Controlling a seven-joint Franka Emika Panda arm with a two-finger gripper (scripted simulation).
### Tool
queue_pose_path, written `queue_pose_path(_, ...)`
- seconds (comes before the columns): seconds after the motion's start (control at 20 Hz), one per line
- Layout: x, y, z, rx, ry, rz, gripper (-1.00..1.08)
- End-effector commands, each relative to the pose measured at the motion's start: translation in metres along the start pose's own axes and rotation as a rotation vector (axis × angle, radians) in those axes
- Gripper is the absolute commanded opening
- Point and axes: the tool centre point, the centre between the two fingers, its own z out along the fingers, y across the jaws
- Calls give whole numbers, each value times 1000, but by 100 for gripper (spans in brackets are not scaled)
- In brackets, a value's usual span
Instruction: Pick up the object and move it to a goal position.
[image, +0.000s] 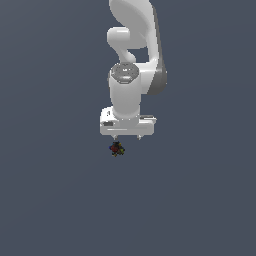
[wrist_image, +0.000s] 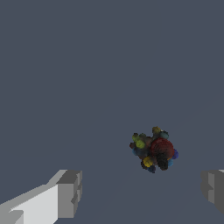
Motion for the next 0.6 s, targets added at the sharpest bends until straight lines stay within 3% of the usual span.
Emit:
queue_pose_path(0.0,0,0,0,0,0,0,100)
queue_pose_path(0.55,9,10,-26,-15,40,21,100)
